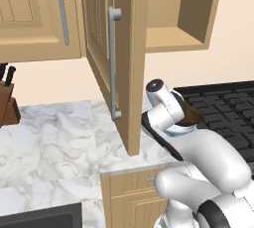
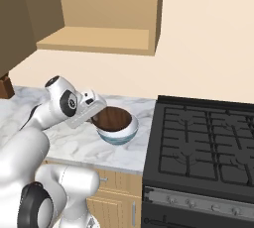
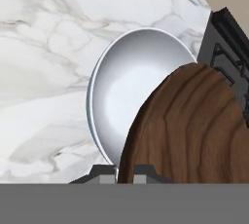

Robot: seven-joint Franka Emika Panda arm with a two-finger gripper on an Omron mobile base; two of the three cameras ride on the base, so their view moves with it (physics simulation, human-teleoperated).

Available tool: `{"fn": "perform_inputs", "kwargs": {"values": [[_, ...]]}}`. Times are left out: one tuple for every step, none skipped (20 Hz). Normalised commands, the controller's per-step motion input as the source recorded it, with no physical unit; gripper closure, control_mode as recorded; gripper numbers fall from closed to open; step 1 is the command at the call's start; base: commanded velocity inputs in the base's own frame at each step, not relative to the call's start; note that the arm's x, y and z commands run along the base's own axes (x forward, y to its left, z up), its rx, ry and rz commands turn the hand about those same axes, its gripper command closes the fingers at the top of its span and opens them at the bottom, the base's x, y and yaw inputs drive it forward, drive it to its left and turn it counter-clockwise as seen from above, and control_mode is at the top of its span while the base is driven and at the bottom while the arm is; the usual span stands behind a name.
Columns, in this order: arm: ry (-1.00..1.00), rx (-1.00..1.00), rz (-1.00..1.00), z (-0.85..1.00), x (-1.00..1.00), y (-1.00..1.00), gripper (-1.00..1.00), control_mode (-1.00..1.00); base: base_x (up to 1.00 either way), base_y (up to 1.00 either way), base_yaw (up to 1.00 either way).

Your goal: Pick up the bowls on the counter and stack them on top of one another in the open cabinet. Place the smaller bowl on top of the larger bowl.

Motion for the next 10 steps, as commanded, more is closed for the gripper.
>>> {"fn": "perform_inputs", "kwargs": {"values": [[0.00, 0.04, 0.00, -0.07, 0.06, 0.00, 1.00, -1.00, 0.00, 0.00, 0.00], [0.00, 0.04, 0.00, -0.07, 0.07, 0.00, 1.00, -1.00, 0.00, 0.00, 0.00], [0.00, 0.04, 0.00, -0.06, 0.07, 0.00, 1.00, -1.00, 0.00, 0.00, 0.00], [0.00, 0.04, 0.00, -0.07, 0.07, 0.00, 1.00, -1.00, 0.00, 0.00, 0.00], [0.00, 0.04, 0.00, -0.07, 0.07, 0.00, 1.00, -1.00, 0.00, 0.00, 0.00], [0.00, 0.04, 0.00, -0.08, 0.08, 0.00, 1.00, -1.00, 0.00, 0.00, 0.00], [0.00, 0.04, 0.00, -0.09, 0.09, 0.00, 1.00, -1.00, 0.00, 0.00, 0.00], [0.00, 0.04, 0.00, -0.10, 0.09, 0.00, 1.00, -1.00, 0.00, 0.00, 0.00], [0.00, 0.04, 0.00, -0.10, 0.10, 0.00, 1.00, -1.00, 0.00, 0.00, 0.00], [0.00, 0.04, 0.00, -0.10, 0.11, 0.00, 1.00, -1.00, 0.00, 0.00, 0.00]]}}
